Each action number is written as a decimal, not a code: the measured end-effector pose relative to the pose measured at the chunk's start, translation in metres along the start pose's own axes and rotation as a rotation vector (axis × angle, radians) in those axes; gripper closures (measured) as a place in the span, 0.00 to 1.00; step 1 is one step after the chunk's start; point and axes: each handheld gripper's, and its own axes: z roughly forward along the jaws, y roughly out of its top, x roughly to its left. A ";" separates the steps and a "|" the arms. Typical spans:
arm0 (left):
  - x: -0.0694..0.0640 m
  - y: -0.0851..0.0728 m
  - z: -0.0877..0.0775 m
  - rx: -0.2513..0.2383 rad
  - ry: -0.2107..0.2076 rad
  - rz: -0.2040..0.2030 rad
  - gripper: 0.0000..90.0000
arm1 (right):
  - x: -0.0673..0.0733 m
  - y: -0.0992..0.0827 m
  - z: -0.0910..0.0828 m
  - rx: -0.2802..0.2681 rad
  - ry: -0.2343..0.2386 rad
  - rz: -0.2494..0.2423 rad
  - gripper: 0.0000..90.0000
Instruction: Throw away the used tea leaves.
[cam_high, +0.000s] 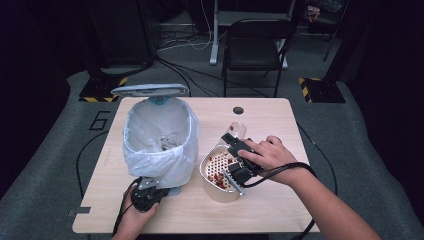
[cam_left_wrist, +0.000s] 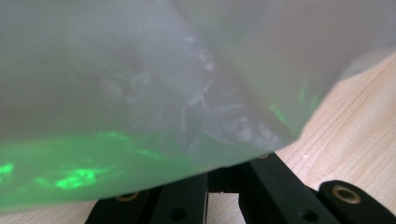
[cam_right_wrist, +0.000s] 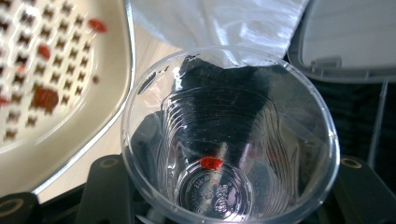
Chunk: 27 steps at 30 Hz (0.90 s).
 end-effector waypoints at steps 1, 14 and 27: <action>0.000 0.000 0.000 0.000 -0.001 0.000 1.00 | -0.001 -0.001 0.000 0.007 0.013 0.050 0.46; 0.000 0.000 0.000 0.000 -0.001 0.000 1.00 | -0.021 -0.030 -0.001 -0.049 0.043 0.511 0.45; 0.000 0.000 0.000 0.000 -0.001 0.000 1.00 | -0.029 -0.048 0.005 -0.162 0.143 0.913 0.45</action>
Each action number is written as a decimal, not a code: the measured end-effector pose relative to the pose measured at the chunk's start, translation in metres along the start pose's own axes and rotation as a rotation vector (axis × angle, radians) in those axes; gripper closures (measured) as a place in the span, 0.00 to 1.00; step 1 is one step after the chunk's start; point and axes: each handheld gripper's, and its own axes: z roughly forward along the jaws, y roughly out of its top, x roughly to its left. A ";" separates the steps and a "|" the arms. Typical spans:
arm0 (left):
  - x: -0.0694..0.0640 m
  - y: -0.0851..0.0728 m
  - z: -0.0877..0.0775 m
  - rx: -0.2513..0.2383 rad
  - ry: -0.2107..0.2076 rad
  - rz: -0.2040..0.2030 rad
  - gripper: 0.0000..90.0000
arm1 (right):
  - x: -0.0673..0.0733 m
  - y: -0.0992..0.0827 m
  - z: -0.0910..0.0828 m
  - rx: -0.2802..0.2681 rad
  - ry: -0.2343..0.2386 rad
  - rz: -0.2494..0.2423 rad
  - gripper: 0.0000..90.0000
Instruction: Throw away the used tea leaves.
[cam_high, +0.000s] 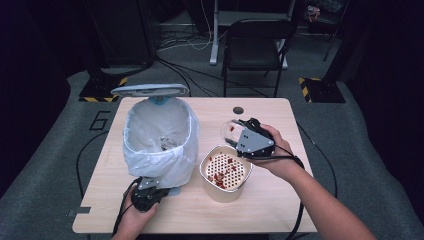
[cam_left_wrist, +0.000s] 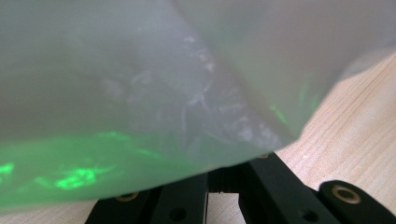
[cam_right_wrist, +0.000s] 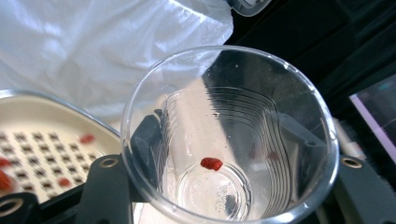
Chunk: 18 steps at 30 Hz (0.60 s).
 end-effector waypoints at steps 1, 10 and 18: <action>0.000 0.000 0.000 0.000 0.000 -0.001 1.00 | -0.001 0.000 0.000 -0.006 0.007 0.024 0.45; 0.000 0.000 0.000 -0.001 -0.003 0.000 1.00 | -0.009 -0.005 0.005 -0.045 0.106 0.277 0.45; 0.000 0.000 0.000 0.000 0.000 -0.002 1.00 | -0.022 -0.005 0.002 -0.111 0.214 0.537 0.45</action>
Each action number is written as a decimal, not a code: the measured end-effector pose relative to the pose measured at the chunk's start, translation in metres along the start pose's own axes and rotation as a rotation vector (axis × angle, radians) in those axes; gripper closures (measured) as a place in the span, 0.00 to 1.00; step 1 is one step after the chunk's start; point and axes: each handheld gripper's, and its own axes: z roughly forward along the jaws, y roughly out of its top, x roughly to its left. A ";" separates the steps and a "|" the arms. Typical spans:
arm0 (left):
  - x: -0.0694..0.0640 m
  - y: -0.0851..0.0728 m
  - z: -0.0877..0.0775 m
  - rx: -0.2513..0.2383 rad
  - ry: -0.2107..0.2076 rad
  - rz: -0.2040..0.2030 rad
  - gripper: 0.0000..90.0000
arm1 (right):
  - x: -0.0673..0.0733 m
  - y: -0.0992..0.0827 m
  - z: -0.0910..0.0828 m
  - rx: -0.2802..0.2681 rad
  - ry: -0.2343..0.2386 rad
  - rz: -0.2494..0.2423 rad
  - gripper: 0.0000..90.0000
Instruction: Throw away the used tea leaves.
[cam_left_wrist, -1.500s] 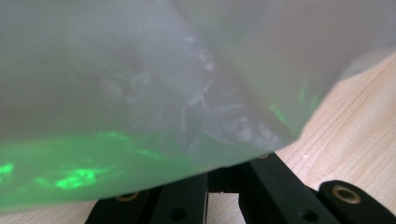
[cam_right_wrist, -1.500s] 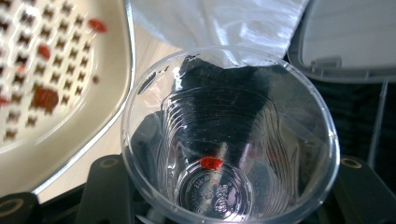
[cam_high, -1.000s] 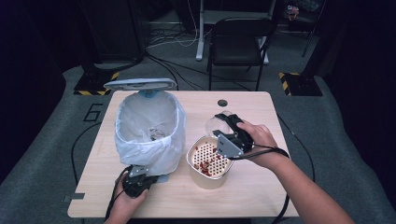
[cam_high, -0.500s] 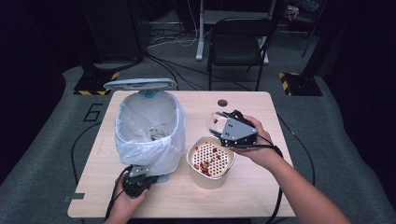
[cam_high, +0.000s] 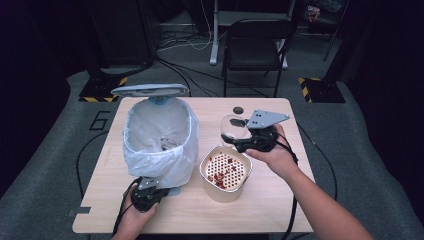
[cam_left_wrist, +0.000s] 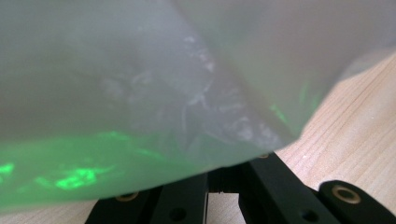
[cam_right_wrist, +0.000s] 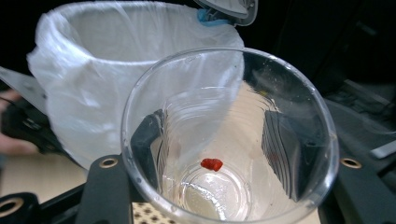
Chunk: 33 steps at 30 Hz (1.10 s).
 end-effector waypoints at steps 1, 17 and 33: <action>0.000 0.000 0.000 -0.001 -0.001 0.000 1.00 | 0.000 0.001 0.000 0.002 0.009 0.030 0.45; 0.000 0.000 0.000 0.006 0.001 0.000 1.00 | 0.010 0.038 -0.001 -0.018 0.070 0.064 0.46; 0.001 0.000 -0.001 0.007 0.014 0.004 1.00 | 0.024 0.080 0.020 -0.017 0.154 0.047 0.45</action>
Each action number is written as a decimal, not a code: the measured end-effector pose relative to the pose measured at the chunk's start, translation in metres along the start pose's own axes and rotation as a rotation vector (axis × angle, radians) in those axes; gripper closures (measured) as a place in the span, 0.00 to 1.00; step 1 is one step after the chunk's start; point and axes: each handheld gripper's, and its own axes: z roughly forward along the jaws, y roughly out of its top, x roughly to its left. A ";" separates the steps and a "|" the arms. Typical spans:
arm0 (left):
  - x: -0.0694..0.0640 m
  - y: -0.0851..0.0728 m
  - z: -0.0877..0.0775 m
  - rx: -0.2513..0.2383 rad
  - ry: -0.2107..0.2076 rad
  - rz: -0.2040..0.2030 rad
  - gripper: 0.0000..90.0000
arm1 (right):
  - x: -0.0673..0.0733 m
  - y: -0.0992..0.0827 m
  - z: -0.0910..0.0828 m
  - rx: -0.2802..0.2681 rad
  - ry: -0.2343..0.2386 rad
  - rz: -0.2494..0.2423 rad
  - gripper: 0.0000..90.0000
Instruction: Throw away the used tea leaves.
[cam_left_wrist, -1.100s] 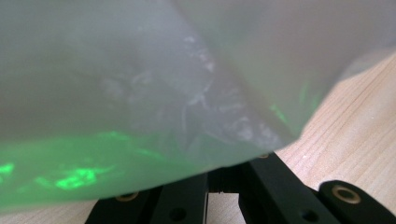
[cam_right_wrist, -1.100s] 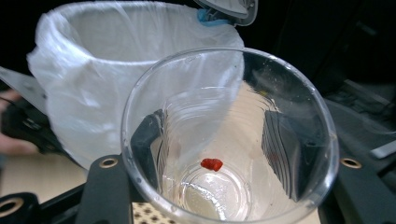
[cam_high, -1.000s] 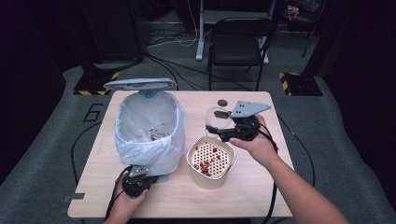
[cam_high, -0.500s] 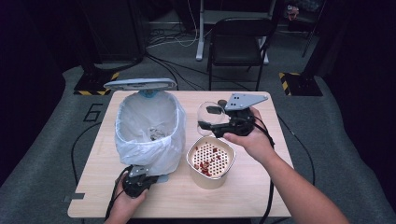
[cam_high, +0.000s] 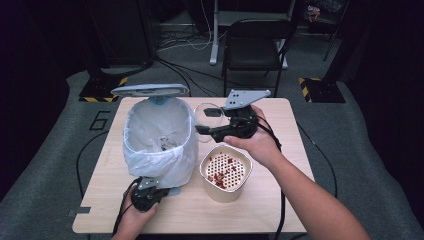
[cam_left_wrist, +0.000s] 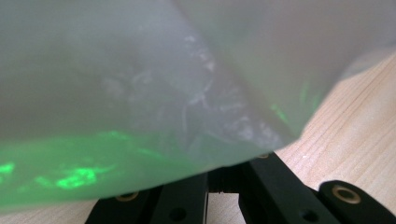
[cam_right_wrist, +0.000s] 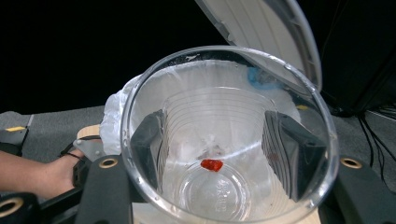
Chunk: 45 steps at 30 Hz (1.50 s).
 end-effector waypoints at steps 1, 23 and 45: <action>0.000 0.000 0.000 0.000 -0.002 0.001 1.00 | 0.000 0.001 0.003 0.004 0.004 -0.005 0.45; 0.000 0.000 0.000 -0.001 -0.007 0.003 1.00 | 0.004 0.013 0.053 0.003 0.066 0.023 0.44; 0.002 0.000 -0.002 0.023 0.008 0.025 1.00 | 0.008 0.011 0.094 0.030 0.074 0.034 0.32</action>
